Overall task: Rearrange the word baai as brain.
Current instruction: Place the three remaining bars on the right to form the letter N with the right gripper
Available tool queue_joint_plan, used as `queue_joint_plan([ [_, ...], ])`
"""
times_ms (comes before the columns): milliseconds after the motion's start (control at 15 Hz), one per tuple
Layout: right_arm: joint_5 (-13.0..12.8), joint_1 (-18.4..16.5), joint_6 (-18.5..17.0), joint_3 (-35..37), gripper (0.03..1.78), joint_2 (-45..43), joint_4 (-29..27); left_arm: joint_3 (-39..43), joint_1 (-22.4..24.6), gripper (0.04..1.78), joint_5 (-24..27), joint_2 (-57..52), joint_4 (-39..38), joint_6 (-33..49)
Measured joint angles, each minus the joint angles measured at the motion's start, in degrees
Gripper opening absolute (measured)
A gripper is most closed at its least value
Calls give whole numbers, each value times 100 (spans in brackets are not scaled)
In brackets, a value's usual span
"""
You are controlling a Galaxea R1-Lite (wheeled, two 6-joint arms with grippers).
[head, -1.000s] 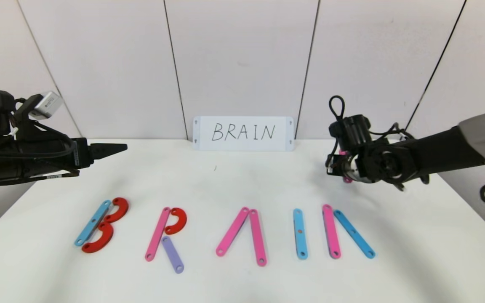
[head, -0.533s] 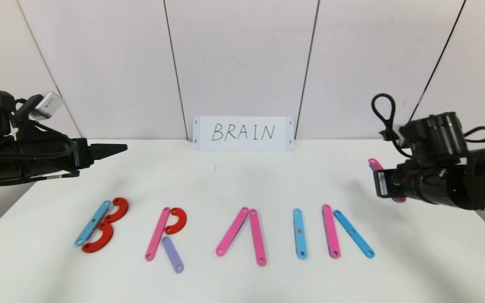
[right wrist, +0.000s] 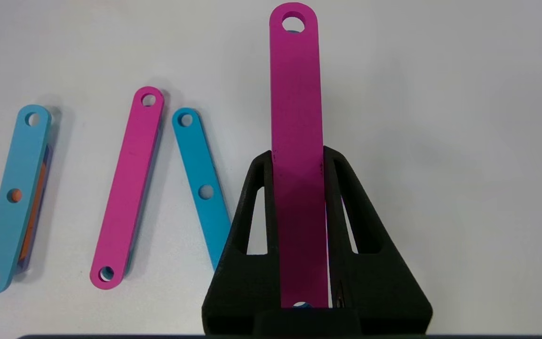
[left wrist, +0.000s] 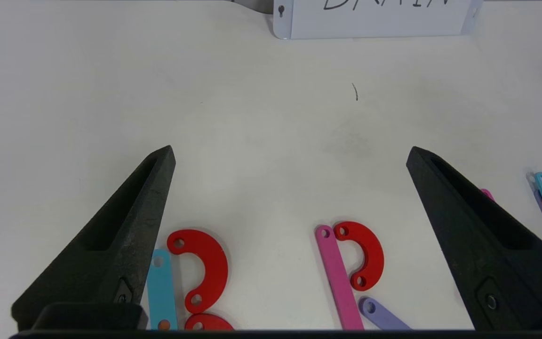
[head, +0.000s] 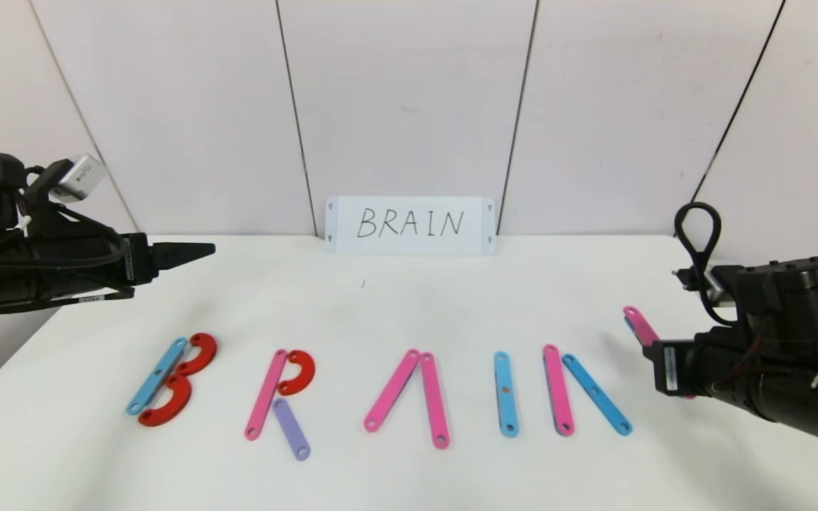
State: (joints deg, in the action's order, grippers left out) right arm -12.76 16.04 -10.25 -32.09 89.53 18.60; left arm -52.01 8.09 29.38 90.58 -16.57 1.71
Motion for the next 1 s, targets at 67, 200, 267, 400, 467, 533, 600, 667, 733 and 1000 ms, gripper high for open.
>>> queue_joint_plan([
  [67,34,21,-30,52,30,50,24,5,0,173,0,0,0,-4],
  [200,98,82,-40,155,30,204,154,13,2,173,-2,-1,-2,-6],
  [267,105,90,-33,194,30,306,300,16,2,173,0,-1,-2,-6],
  [400,95,68,-16,255,30,579,599,16,2,173,24,-1,-2,-11],
  [467,89,60,-2,295,30,735,772,16,2,173,33,-1,-5,-11],
  [533,80,49,0,328,30,907,1006,18,2,173,33,-1,-10,-11],
  [600,76,33,12,356,30,1050,1226,22,2,173,38,-1,-10,-13],
  [667,67,16,30,397,30,1204,1438,24,2,173,35,2,-10,-15],
  [733,61,0,37,425,30,1325,1559,24,0,173,35,5,-11,-15],
  [1000,52,-150,107,404,30,1560,1593,27,2,173,33,7,-11,-15],
])
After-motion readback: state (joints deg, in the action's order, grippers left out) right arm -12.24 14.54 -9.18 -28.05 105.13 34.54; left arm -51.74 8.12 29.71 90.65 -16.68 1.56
